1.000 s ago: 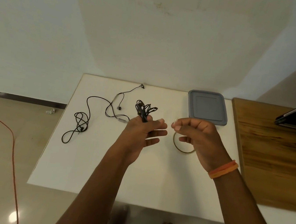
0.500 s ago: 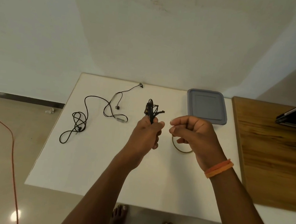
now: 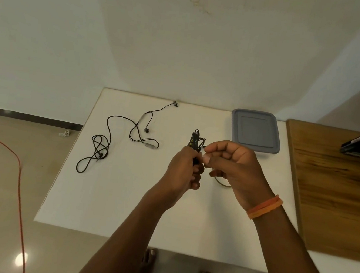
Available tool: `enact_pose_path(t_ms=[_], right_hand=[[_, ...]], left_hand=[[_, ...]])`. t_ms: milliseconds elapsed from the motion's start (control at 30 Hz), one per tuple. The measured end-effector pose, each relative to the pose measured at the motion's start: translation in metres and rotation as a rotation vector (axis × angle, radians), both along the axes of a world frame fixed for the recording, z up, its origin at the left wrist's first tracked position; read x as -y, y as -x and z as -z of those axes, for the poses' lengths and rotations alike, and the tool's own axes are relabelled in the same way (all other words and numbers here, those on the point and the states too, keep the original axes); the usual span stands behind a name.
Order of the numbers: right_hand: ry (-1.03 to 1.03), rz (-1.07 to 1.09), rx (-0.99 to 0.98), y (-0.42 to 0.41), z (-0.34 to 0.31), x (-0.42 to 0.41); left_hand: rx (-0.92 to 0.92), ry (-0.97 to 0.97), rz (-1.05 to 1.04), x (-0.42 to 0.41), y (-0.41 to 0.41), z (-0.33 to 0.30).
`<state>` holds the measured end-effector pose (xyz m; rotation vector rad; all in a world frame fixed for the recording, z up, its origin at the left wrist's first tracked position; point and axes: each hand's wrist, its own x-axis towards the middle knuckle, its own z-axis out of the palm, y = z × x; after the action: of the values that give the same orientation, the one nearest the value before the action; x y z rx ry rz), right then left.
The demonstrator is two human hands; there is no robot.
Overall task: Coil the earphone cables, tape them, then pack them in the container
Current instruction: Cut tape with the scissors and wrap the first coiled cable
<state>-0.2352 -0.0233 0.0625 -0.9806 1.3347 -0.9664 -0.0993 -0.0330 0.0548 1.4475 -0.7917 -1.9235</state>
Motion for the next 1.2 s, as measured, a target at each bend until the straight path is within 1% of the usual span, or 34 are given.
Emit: enact_pose_path(t_ms=[67, 167, 233, 400, 500, 567, 700, 800, 933, 1000, 1133, 1200], right_hand=[[-0.004, -0.011, 0.053, 0.000, 0.000, -0.001], [0.015, -0.006, 0.068, 0.001, 0.001, 0.000], [0.016, 0.011, 0.073, 0.002, 0.001, 0.000], [-0.017, 0.064, 0.049, 0.003, 0.004, 0.001], [-0.032, 0.081, 0.019, 0.005, 0.006, 0.002], [-0.027, 0.075, 0.012, 0.005, 0.006, 0.001], [-0.027, 0.051, 0.003, 0.004, 0.006, 0.002], [-0.061, 0.041, 0.024, 0.005, 0.006, 0.002], [-0.094, 0.010, -0.007, 0.006, 0.004, 0.003], [-0.103, -0.014, -0.042, 0.007, 0.003, 0.003], [-0.155, -0.125, -0.161, 0.016, 0.000, 0.001], [-0.205, -0.161, -0.182, 0.020, 0.000, 0.000]], left_hand=[[0.029, 0.057, 0.011, 0.001, 0.000, 0.000], [0.090, 0.127, 0.052, 0.002, -0.001, 0.003], [0.101, 0.143, 0.033, 0.002, -0.002, 0.004], [0.018, 0.114, -0.045, 0.004, -0.001, -0.002], [-0.019, 0.087, -0.038, 0.004, -0.002, -0.003], [0.014, 0.130, -0.017, 0.003, -0.002, -0.002], [0.160, 0.274, 0.023, 0.003, -0.003, 0.002], [0.174, 0.307, 0.007, 0.004, -0.005, 0.004], [0.184, 0.272, -0.045, 0.006, -0.008, 0.009], [0.181, 0.233, -0.025, 0.008, -0.013, 0.010], [0.166, 0.125, 0.188, 0.010, -0.026, 0.008], [0.156, 0.092, 0.264, 0.009, -0.028, 0.008]])
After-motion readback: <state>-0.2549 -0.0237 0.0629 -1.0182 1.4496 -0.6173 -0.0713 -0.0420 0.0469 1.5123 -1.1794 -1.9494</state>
